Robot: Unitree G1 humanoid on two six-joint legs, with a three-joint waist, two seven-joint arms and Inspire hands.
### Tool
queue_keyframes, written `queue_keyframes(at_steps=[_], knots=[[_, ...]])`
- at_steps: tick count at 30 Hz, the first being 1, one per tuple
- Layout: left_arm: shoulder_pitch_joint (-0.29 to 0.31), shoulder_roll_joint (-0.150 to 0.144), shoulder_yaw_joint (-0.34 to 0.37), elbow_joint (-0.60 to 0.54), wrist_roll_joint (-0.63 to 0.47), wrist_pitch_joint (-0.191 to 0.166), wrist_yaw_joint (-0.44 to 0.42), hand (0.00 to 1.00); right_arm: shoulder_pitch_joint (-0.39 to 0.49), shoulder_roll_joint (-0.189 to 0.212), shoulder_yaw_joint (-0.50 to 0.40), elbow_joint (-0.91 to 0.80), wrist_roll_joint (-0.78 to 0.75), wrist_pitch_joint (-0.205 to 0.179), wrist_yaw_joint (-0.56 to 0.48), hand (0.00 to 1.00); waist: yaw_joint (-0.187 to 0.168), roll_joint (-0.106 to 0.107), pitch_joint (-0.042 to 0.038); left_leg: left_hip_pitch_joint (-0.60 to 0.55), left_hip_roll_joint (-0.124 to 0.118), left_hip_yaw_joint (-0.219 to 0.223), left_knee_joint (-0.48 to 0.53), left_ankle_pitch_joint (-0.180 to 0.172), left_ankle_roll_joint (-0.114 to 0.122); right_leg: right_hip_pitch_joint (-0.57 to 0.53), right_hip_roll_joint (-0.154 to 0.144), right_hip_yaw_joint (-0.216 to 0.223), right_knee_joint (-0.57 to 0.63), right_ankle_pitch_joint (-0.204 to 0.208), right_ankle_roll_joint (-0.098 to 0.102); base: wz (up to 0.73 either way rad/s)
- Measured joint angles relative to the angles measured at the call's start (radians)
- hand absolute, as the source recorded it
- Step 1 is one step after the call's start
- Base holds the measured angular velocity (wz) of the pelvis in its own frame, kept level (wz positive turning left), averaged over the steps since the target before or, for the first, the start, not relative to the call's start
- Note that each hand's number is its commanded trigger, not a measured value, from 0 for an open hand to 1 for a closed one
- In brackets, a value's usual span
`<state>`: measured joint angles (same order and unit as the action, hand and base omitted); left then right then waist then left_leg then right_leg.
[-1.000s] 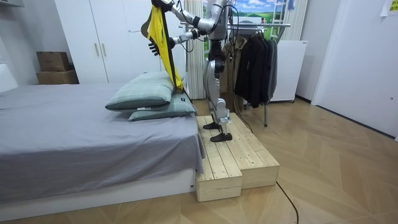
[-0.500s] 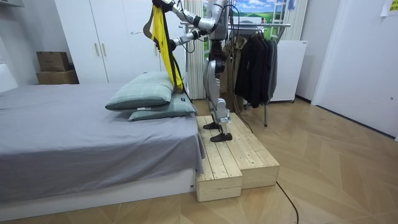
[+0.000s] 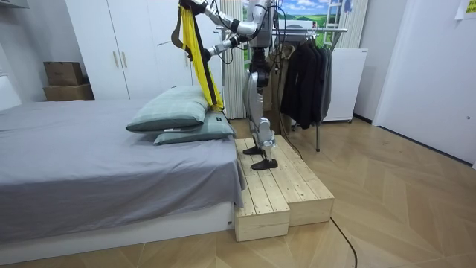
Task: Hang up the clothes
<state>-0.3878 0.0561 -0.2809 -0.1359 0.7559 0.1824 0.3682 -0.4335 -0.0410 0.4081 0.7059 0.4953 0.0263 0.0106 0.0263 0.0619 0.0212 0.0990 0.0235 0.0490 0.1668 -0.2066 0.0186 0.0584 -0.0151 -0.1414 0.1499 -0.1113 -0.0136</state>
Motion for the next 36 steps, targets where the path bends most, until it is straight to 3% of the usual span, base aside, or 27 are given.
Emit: queue_keyframes(at_steps=[9,15,29,30,31,32,36], knots=[[0.0,-0.007,-0.028,0.001,0.0,-0.023,-0.009,1.0,0.0,-0.001,0.0,0.003,-0.013,0.017,-0.008,1.0,0.004,-0.003,0.0014,0.005,0.002,0.005,-0.001,0.0,0.0,0.0,0.0,0.002,0.001,0.0,0.0,-0.01],[0.0,-0.005,-0.038,0.001,0.0,-0.027,-0.012,1.0,0.001,-0.005,-0.001,0.003,-0.026,0.02,-0.013,1.0,0.002,-0.019,0.0052,0.013,0.001,0.005,-0.002,0.0,0.0,0.006,0.0,0.003,0.001,0.0,0.0,0.0],[0.005,0.01,-0.058,0.001,-0.001,-0.044,-0.01,1.0,0.001,0.0,-0.001,0.003,-0.109,0.02,-0.066,1.0,-0.009,-0.027,0.0027,0.025,0.003,0.022,0.0,0.0,0.0,0.014,0.0,0.012,0.003,0.0,0.0,-0.02],[0.006,0.01,-0.058,0.001,-0.002,-0.046,-0.01,0.76,0.002,0.0,-0.001,0.003,-0.11,0.02,-0.066,1.0,-0.011,-0.028,0.0025,0.025,0.002,0.022,0.0,0.0,0.0,0.014,0.0,0.013,0.003,0.0,0.0,0.0],[0.007,0.01,-0.058,0.001,-0.002,-0.049,-0.01,0.16,0.001,-0.001,-0.001,0.003,-0.111,0.02,-0.067,1.0,-0.015,-0.028,0.0021,0.025,0.002,0.022,0.0,0.0,0.0,0.014,0.0,0.014,0.003,0.0,0.0,0.0],[0.008,0.009,-0.058,0.001,-0.011,-0.052,-0.01,0.0,0.001,-0.001,-0.001,0.003,-0.114,0.02,-0.071,1.0,-0.018,-0.029,0.0011,0.024,0.002,0.022,0.0,0.0,0.0,0.014,0.0,0.014,0.003,0.0,0.0,0.0],[0.011,0.01,-0.058,0.001,-0.048,-0.054,-0.01,0.0,0.002,-0.004,-0.014,0.003,-0.154,0.02,-0.1,1.0,-0.023,-0.038,-0.005,0.025,0.001,0.021,0.001,0.0,0.0,0.015,0.001,0.017,0.004,0.0,0.0,0.0]])
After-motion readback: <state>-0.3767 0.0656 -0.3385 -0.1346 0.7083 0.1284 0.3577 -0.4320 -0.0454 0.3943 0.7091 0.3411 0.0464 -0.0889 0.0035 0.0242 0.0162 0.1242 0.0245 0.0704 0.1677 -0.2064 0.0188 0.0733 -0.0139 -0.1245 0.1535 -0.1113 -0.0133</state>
